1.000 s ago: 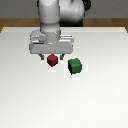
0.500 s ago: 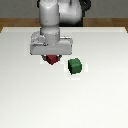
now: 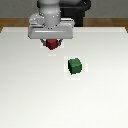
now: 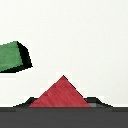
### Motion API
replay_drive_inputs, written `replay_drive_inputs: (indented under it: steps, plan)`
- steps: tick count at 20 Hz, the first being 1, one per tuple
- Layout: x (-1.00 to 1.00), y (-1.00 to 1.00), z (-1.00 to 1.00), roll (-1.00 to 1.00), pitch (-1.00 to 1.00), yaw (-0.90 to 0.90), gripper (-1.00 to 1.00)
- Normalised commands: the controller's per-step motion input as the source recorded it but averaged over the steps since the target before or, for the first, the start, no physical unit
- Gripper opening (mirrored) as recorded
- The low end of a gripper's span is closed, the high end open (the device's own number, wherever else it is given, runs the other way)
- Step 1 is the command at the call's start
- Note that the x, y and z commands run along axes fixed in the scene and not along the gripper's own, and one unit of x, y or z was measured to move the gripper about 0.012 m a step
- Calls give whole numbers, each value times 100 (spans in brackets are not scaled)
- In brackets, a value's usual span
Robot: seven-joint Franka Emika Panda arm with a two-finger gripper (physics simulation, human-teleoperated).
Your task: Place the red cube on top of the green cube.
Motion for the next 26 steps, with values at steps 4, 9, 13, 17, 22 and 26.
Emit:
replay_drive_inputs:
  steps: [4, 9, 13, 17, 22, 26]
  plan:
    - [0, 75, 0, 0, 0, 0, -100]
    - [0, 100, 0, 0, 0, 0, -100]
    - [25, 25, 0, 0, 0, 0, -100]
    - [100, 0, 0, 0, 0, 0, -100]
    - [20, -20, 0, 0, 0, 0, -100]
    - [0, 0, 0, 0, 0, 0, -100]
